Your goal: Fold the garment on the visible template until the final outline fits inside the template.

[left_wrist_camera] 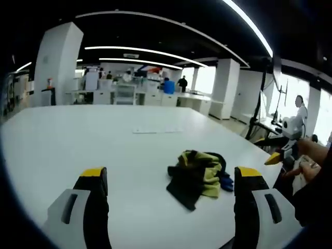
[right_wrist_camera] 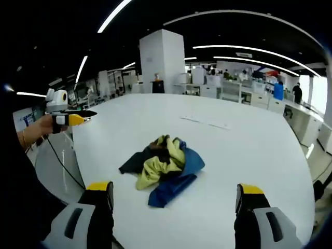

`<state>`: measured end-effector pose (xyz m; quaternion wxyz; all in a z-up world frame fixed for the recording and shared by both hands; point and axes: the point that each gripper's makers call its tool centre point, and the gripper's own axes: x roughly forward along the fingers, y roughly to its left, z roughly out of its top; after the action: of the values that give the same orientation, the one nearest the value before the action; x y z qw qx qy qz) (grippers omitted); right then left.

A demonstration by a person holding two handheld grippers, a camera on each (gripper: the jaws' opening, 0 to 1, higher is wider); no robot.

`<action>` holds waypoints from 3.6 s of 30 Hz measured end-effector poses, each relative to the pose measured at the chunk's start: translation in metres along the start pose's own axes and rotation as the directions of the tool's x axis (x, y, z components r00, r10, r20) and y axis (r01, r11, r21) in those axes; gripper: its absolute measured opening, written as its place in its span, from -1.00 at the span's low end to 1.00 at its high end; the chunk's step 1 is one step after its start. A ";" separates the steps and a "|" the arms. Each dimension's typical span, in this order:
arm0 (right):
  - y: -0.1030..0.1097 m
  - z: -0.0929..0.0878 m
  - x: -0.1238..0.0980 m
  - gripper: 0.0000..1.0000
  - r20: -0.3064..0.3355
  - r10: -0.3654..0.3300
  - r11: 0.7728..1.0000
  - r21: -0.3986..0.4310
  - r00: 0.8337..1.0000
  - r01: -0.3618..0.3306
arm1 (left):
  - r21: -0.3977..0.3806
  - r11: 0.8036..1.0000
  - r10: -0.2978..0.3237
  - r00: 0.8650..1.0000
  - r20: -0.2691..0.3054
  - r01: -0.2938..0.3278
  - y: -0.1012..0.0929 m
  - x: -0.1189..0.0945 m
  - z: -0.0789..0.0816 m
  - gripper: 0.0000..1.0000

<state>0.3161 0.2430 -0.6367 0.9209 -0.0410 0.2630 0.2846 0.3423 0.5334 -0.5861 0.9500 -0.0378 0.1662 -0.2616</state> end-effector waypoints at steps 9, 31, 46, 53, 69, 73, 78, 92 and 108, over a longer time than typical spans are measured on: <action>0.002 -0.003 -0.001 0.93 -0.001 0.002 1.000 0.004 1.000 -0.002 | 0.002 1.000 -0.002 1.000 0.002 0.001 0.000 -0.001 -0.001 0.98; -0.001 0.003 0.003 0.76 0.027 0.021 1.000 -0.003 0.999 -0.021 | 0.004 0.999 -0.050 0.999 -0.017 0.050 -0.001 0.003 -0.006 0.83; -0.003 0.007 0.030 0.34 0.012 0.069 0.996 -0.056 0.998 -0.068 | 0.049 0.984 -0.169 0.984 -0.048 0.171 -0.015 0.028 -0.009 0.50; -0.007 0.012 0.052 0.12 0.001 0.094 0.994 -0.051 0.996 -0.094 | 0.074 0.969 -0.226 0.969 -0.102 0.234 -0.023 0.047 -0.019 0.33; -0.018 0.029 0.101 -0.30 -0.022 0.122 0.987 -0.100 0.992 -0.123 | 0.078 0.925 -0.354 0.919 -0.174 0.371 -0.059 0.102 -0.045 -0.01; -0.021 0.031 0.111 -0.40 -0.023 0.130 0.987 -0.094 0.991 -0.132 | 0.071 0.918 -0.374 0.909 -0.184 0.391 -0.067 0.115 -0.050 -0.12; -0.028 0.033 0.124 -0.54 -0.031 0.130 0.987 -0.089 0.991 -0.132 | 0.044 0.913 -0.390 0.901 -0.189 0.405 -0.078 0.130 -0.055 -0.23; -0.033 0.036 0.159 -0.76 -0.074 0.152 0.983 -0.093 0.986 -0.158 | 0.085 0.893 -0.411 0.879 -0.243 0.441 -0.107 0.167 -0.071 -0.50; -0.029 0.025 0.181 -0.82 -0.134 0.164 0.980 -0.090 0.977 -0.177 | 0.203 0.870 -0.370 0.867 -0.335 0.450 -0.101 0.186 -0.092 -0.85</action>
<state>0.4704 0.3156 -0.7092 0.8715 -0.0826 0.3083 0.3724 0.4133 0.3533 -0.7122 0.8336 0.0976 0.2514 -0.4821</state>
